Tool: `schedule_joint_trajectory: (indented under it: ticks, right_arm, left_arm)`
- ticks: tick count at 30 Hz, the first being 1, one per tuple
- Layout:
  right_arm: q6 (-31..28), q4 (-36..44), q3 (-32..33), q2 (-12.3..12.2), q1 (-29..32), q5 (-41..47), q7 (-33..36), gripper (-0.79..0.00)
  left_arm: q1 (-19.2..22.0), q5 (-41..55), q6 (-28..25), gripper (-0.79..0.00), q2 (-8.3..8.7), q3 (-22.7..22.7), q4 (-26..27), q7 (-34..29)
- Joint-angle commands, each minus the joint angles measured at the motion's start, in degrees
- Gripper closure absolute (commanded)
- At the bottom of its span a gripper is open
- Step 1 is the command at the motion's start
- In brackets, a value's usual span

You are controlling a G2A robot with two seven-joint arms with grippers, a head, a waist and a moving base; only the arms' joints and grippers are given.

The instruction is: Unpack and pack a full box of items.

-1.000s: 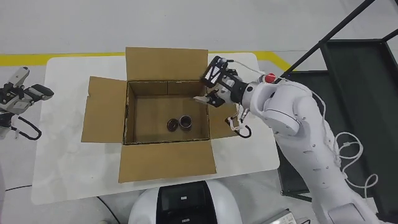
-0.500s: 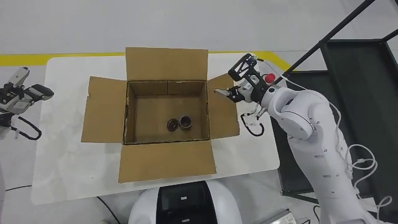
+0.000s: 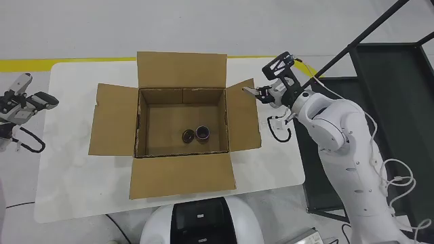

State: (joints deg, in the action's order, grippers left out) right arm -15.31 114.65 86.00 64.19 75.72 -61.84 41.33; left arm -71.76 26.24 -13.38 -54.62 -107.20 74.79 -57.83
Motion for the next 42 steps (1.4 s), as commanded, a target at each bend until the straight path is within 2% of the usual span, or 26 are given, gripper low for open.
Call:
schedule_joint_trajectory:
  ticks: [1, 8, 14, 42]
  right_arm:
    - [1.1, -0.1, 1.7, -0.1, 2.6, -2.4, -4.2, -0.785]
    - [5.3, -6.8, 7.5, 0.1, 11.7, -3.0, -21.7, -0.785]
    - [8.1, -12.8, 7.5, 0.4, 14.4, -6.7, -32.3, -0.785]
    - [8.0, -13.3, 7.3, 0.4, 14.4, -6.6, -32.5, -0.785]
  left_arm:
    - [0.0, 0.0, 0.0, -0.785, 0.00, 0.0, 0.0, 0.0]
    - [0.0, 0.0, 0.0, -0.785, 0.00, 0.0, 0.0, 0.0]
    - [0.0, 0.0, 0.0, -0.785, 0.00, 0.0, 0.0, 0.0]
    - [0.0, 0.0, 0.0, -0.785, 0.00, 0.0, 0.0, 0.0]
